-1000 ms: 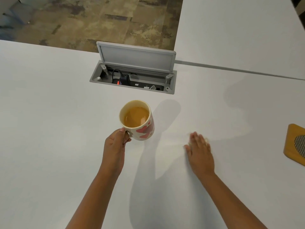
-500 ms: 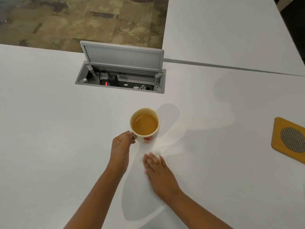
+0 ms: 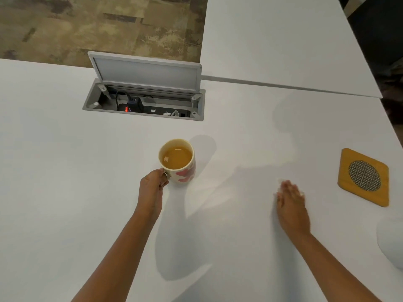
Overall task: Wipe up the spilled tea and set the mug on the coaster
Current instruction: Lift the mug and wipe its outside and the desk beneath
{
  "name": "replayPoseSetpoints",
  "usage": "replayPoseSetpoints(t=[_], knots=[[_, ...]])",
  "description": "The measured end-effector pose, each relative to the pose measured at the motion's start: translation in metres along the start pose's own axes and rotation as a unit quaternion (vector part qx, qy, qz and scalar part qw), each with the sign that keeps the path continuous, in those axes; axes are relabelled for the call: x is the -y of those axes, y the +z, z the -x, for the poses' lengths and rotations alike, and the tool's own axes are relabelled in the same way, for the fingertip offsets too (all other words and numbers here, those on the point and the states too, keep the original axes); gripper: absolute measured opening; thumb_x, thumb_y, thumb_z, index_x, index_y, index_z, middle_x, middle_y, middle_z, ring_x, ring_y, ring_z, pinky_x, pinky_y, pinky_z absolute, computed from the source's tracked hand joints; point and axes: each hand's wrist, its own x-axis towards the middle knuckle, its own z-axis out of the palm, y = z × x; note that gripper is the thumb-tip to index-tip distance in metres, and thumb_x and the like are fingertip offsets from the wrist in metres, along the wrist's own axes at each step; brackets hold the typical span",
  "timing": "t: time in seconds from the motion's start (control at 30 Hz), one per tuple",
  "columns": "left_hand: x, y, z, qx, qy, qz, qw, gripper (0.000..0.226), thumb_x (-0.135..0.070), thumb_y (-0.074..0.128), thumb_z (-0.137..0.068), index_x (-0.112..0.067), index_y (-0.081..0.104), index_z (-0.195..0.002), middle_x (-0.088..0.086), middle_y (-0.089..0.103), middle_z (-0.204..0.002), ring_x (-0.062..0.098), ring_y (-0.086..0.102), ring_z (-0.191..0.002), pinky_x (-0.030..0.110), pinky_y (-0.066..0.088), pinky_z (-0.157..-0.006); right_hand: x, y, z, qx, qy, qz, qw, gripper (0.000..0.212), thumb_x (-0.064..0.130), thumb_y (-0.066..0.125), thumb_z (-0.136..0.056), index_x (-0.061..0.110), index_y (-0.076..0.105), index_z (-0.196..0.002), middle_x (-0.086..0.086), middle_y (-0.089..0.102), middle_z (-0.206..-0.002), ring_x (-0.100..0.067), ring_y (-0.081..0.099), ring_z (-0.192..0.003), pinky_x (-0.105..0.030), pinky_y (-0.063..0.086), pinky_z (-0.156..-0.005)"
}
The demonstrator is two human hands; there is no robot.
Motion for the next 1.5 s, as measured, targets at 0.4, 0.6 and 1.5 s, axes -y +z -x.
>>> replayPoseSetpoints(t=[0.4, 0.6, 1.5], knots=[[0.018, -0.015, 0.002, -0.009, -0.007, -0.022, 1.0, 0.056, -0.009, 0.036, -0.089, -0.028, 0.05, -0.038, -0.016, 0.045, -0.043, 0.001, 0.046, -0.048, 0.025, 0.037, -0.068, 0.021, 0.019, 0.033, 0.008, 0.15, -0.103, 0.983, 0.055, 0.007, 0.035, -0.094, 0.0, 0.016, -0.146, -0.011, 0.013, -0.157, -0.025, 0.005, -0.146, -0.045, 0.009, -0.119], [0.022, -0.016, 0.004, -0.03, -0.016, -0.035, 0.999, 0.035, -0.022, 0.044, -0.082, -0.027, 0.051, -0.047, -0.016, 0.047, -0.048, 0.01, 0.042, -0.061, 0.025, 0.038, -0.068, 0.048, 0.019, 0.03, 0.019, 0.123, -0.095, 0.988, 0.055, 0.007, 0.035, -0.094, -0.001, 0.016, -0.145, -0.013, 0.01, -0.157, -0.026, 0.005, -0.146, -0.042, 0.003, -0.119], [0.069, 0.031, 0.08, 0.151, 0.197, -0.576, 0.779, 0.034, -0.031, 0.05, -0.09, -0.026, 0.047, -0.124, -0.003, 0.046, -0.135, 0.014, 0.042, -0.121, 0.022, 0.034, -0.1, -0.041, -0.025, 0.006, 0.058, -0.087, -0.052, 0.993, 0.058, -0.016, 0.031, -0.09, 0.012, 0.036, -0.14, -0.004, 0.024, -0.154, -0.017, 0.02, -0.143, -0.022, 0.006, -0.115]])
